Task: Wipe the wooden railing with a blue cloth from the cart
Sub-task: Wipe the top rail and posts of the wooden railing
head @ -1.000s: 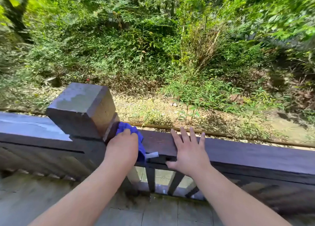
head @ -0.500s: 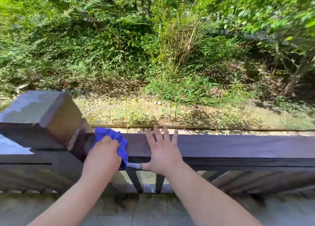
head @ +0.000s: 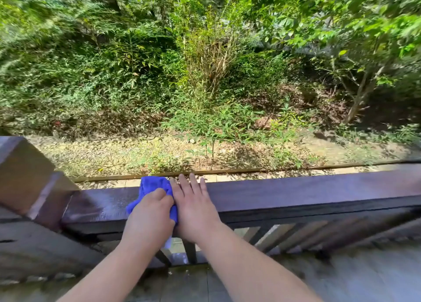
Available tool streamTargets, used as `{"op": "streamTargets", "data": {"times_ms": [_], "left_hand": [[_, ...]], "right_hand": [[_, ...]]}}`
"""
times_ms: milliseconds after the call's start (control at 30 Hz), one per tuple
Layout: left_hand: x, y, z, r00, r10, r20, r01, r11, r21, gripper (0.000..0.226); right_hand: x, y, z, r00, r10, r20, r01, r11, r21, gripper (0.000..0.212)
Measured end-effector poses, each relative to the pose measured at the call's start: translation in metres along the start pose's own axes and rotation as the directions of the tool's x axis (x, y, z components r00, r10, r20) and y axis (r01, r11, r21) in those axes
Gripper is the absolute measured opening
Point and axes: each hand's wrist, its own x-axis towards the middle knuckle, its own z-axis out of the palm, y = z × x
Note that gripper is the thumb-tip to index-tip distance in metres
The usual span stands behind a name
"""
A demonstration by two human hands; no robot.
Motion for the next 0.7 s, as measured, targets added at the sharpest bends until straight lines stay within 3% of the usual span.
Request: {"op": "streamTargets", "data": {"times_ms": [167,367,700], "left_hand": [[-0.010,-0.023,-0.007,0.999,0.017,0.028,-0.018,1.000,0.010,0.023],[-0.035,-0.082,-0.026,0.982,-0.189,0.009,0.188,0.979,0.079,0.028],[-0.043,-0.133,-0.045,0.920,-0.392,-0.028,0.388,0.894,0.224,0.018]], "right_hand": [[0.002,-0.004,0.006,1.000,0.019,-0.007,-0.019,1.000,-0.018,0.117],[0.007,-0.013,0.015,0.998,0.068,0.001,-0.067,0.985,-0.158,0.126],[0.014,-0.044,0.014,0.999,0.023,0.042,-0.018,0.994,-0.110,0.122]]}}
